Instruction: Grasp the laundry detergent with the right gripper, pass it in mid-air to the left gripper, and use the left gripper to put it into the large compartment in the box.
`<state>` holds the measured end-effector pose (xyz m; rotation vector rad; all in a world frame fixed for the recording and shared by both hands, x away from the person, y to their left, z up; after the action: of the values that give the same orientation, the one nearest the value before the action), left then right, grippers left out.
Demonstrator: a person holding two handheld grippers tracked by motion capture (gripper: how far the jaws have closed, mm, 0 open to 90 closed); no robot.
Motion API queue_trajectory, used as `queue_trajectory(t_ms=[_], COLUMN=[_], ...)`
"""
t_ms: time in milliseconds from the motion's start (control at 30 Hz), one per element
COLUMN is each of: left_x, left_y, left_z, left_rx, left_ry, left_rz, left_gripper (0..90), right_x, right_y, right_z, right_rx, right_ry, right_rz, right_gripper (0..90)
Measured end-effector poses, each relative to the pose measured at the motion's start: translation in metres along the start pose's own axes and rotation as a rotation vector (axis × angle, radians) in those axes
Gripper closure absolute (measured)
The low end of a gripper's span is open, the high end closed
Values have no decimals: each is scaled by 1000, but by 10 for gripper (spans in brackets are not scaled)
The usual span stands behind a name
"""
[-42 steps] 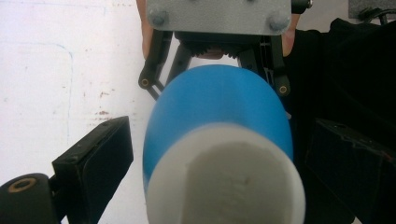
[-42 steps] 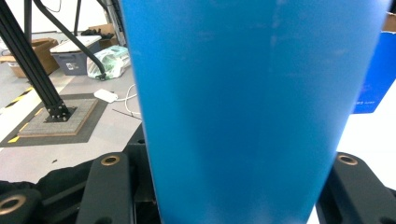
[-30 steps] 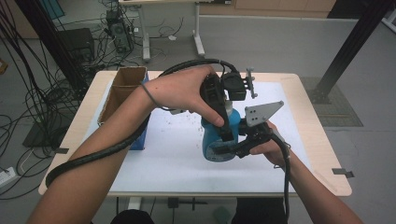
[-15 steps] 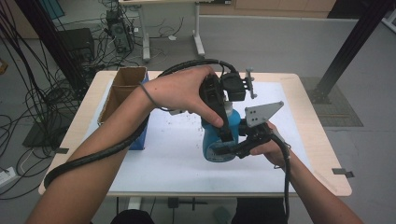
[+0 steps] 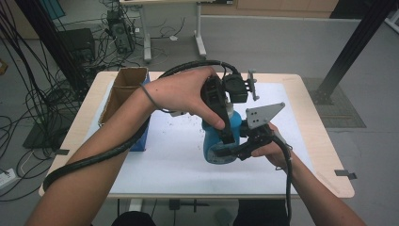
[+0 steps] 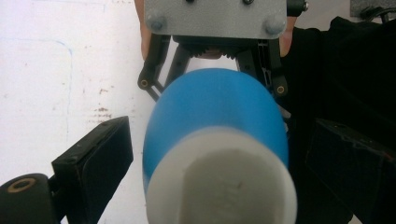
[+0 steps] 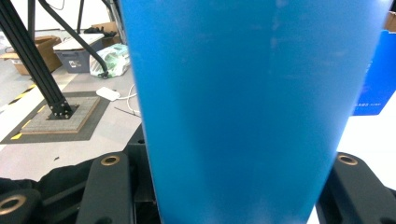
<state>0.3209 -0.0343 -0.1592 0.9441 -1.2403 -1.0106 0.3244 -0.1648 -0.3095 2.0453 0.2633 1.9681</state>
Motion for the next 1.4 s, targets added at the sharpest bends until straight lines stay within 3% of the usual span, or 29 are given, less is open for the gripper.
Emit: queue_trajectory(t_ms=[1400], left_x=[-1], left_y=[-1], left_z=[0], left_rx=[-3], left_ry=[-3], left_rz=[-8], left_gripper=[110], right_x=[3], right_y=[-1], right_z=[0], right_rx=[3], right_ry=[7], right_rz=[0], right_gripper=[432])
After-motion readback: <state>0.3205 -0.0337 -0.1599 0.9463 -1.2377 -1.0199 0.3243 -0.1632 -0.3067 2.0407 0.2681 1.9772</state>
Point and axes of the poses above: each handheld gripper's, and its own axes: y roughly backward along the jaws, x roughly out of its top, z roughly to its right, the point moved 1 cm from there along -y, roughly forward along the jaws, and after that the axes turned 5 degrees about -x, right-handed, at the moved point
